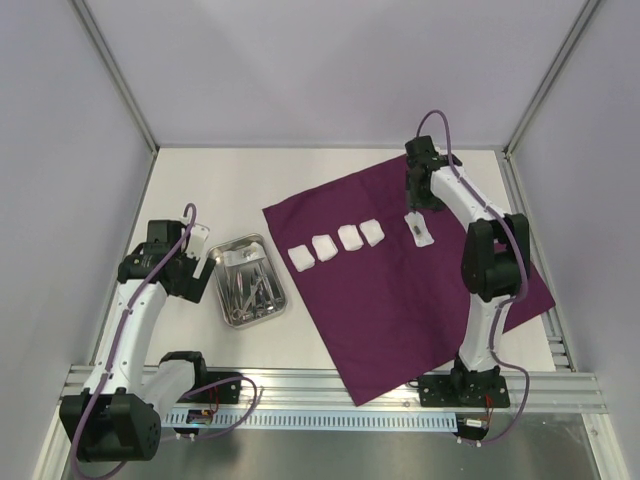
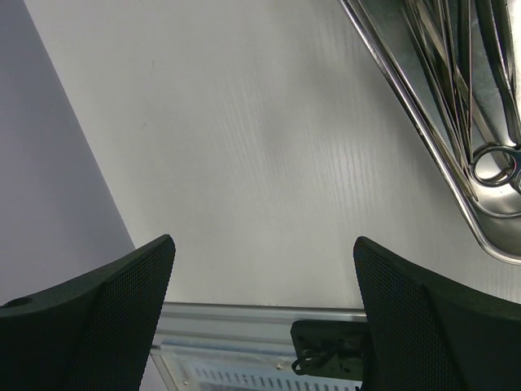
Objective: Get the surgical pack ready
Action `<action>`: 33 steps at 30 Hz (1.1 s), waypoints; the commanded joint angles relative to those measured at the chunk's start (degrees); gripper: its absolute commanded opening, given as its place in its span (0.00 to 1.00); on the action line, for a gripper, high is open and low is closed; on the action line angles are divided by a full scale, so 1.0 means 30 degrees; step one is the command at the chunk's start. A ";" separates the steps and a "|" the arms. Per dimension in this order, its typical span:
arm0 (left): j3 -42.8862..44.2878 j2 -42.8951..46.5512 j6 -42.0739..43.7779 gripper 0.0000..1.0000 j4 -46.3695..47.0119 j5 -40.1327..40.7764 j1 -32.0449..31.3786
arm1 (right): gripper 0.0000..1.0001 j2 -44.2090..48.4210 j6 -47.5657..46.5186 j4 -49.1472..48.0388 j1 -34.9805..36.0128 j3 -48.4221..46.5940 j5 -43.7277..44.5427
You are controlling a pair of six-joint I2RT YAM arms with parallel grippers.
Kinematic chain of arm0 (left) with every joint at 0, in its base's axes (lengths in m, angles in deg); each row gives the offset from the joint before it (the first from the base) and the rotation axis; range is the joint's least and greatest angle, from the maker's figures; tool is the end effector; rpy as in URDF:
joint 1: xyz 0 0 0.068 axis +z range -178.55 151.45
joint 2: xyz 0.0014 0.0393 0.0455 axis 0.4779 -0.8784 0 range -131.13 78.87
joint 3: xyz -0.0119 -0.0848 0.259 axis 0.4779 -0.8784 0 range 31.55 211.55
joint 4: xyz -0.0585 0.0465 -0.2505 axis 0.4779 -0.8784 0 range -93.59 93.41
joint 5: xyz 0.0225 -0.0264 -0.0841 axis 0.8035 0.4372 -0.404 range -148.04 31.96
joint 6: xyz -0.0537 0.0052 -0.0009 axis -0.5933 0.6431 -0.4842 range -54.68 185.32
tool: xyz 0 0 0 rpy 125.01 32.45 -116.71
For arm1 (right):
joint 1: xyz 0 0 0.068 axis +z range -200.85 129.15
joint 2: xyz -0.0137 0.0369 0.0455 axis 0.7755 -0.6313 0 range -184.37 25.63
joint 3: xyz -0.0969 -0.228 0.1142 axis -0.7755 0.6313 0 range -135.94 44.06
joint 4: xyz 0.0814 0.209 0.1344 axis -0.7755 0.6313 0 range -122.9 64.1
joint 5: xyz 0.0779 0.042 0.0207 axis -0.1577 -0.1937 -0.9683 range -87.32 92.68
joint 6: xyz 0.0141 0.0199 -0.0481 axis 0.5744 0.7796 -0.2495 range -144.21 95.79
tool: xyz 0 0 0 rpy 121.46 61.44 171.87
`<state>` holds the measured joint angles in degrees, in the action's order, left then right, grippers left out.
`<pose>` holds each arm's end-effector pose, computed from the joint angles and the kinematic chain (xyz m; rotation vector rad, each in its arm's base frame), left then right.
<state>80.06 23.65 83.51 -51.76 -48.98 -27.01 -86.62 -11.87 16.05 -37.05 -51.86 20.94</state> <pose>0.1710 0.0101 0.2650 0.3337 2.6462 0.3226 0.4076 0.0887 0.2486 0.0594 2.6391 -0.2823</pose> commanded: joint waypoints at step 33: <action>0.0236 0.0390 -0.0235 1.00 -0.0094 0.0144 0.0101 | 0.01 -0.3250 -0.2999 -0.0320 -0.1730 0.0243 -0.4329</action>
<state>80.06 24.13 83.47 -52.11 -48.92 -27.01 -98.25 -20.90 16.12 -42.06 -52.29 8.96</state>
